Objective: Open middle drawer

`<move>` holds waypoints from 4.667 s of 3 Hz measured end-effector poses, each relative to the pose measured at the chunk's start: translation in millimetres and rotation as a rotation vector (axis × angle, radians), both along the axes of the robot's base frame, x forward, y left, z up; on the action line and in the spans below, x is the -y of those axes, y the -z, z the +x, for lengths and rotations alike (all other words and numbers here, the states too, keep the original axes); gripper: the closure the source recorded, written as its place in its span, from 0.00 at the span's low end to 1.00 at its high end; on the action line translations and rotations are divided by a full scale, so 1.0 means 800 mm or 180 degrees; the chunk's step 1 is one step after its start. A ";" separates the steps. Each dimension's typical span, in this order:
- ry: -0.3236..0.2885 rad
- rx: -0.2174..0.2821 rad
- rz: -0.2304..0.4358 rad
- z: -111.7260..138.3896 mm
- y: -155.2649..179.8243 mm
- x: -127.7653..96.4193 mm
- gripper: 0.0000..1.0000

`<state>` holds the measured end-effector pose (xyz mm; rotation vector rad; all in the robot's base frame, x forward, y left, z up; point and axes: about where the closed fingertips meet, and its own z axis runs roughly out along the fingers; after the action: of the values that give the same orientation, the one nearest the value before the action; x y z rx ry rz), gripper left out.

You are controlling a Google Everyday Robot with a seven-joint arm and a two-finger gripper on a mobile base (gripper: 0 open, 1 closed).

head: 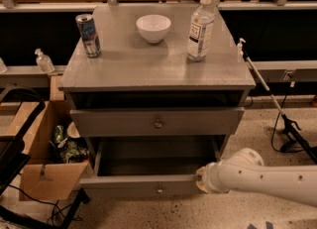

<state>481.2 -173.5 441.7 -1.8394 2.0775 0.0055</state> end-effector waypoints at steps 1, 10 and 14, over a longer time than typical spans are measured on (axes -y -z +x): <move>0.0001 -0.0010 0.0000 -0.004 0.000 0.000 0.81; 0.0404 -0.0317 0.0034 -0.065 0.018 0.017 1.00; 0.0449 -0.0267 -0.0005 -0.088 0.000 0.019 1.00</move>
Offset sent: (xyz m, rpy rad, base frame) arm -0.0030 0.0000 -0.0003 0.0001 0.0032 -0.0004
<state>410.6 -189.1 441.9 -1.7168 2.2611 0.0454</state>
